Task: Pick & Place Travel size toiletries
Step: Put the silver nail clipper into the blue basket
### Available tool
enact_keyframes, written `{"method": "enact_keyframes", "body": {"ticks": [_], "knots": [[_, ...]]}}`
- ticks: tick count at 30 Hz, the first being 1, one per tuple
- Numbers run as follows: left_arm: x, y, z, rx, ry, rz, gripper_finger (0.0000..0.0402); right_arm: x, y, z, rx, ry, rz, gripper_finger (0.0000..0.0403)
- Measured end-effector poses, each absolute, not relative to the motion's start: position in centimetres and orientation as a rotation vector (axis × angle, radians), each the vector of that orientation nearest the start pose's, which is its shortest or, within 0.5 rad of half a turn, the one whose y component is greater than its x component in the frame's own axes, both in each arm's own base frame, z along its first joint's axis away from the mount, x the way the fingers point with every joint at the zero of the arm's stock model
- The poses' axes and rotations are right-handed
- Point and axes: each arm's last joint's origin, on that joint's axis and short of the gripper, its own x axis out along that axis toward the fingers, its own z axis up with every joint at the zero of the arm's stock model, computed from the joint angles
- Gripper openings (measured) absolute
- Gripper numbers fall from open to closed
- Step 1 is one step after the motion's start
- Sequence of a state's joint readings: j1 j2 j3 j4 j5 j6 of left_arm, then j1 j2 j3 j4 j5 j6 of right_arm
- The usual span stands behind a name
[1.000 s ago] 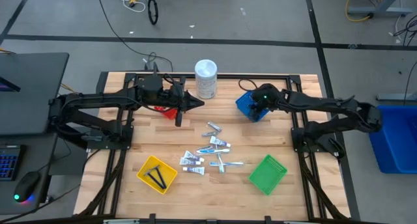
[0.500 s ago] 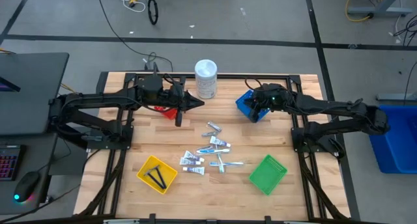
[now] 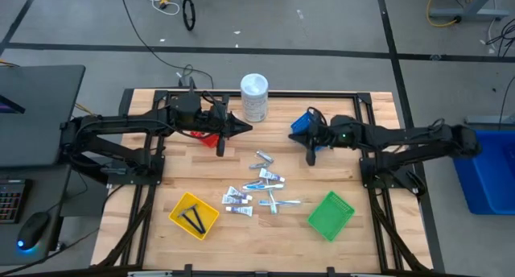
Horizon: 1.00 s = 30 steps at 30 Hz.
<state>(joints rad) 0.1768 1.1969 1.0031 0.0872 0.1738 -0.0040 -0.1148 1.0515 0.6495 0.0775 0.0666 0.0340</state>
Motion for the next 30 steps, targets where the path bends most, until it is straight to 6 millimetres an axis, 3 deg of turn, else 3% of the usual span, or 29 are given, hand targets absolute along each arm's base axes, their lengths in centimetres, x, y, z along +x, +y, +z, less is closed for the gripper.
{"method": "enact_keyframes", "body": {"ticks": [12, 24, 30], "knots": [[26.8, 4.3, 35.0, -0.021, 0.117, -0.001, 0.0004, 23.1, 0.3, 26.6, 0.023, 0.268, -0.064, 0.0007], [24.7, 3.9, 35.9, -0.013, 0.139, 0.008, 0.0005, 23.6, 0.2, 25.9, 0.01, 0.306, -0.123, 0.0006], [23.6, 3.9, 36.5, 0.016, 0.135, 0.041, 0.0004, 24.8, 0.1, 24.3, 0.004, 0.367, -0.142, 0.0006]]}}
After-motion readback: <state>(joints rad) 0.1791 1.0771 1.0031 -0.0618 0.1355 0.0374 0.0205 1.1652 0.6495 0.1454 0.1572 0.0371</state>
